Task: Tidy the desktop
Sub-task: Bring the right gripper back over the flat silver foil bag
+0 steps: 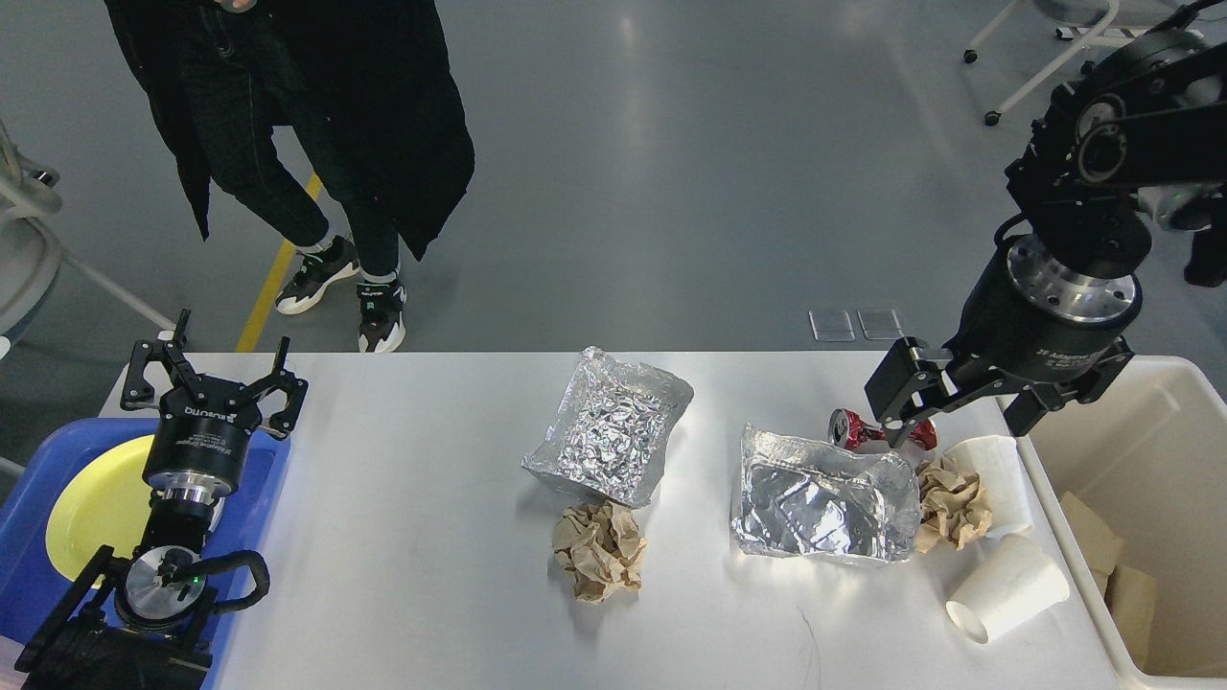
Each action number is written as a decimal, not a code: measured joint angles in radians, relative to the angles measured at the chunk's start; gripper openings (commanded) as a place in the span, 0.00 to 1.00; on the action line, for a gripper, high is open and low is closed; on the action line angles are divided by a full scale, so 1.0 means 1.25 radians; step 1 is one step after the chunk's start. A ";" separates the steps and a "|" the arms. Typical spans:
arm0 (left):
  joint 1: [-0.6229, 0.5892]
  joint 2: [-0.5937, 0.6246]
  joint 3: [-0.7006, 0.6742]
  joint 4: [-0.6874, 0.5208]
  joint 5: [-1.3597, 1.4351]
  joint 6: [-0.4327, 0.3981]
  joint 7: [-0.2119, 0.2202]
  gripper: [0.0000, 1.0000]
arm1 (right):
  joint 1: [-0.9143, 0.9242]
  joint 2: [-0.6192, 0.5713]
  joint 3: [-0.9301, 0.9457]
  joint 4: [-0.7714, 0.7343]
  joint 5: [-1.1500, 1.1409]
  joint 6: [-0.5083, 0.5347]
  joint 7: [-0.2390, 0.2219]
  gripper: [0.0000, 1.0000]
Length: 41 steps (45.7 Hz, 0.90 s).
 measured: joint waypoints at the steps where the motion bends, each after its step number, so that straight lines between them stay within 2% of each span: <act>1: 0.000 0.000 0.000 0.000 0.000 0.000 0.000 0.96 | 0.003 0.003 -0.001 0.004 0.007 -0.002 0.000 1.00; 41: 0.000 0.000 0.000 0.000 0.000 0.000 0.001 0.96 | -0.018 0.005 -0.048 0.005 0.036 -0.090 0.000 1.00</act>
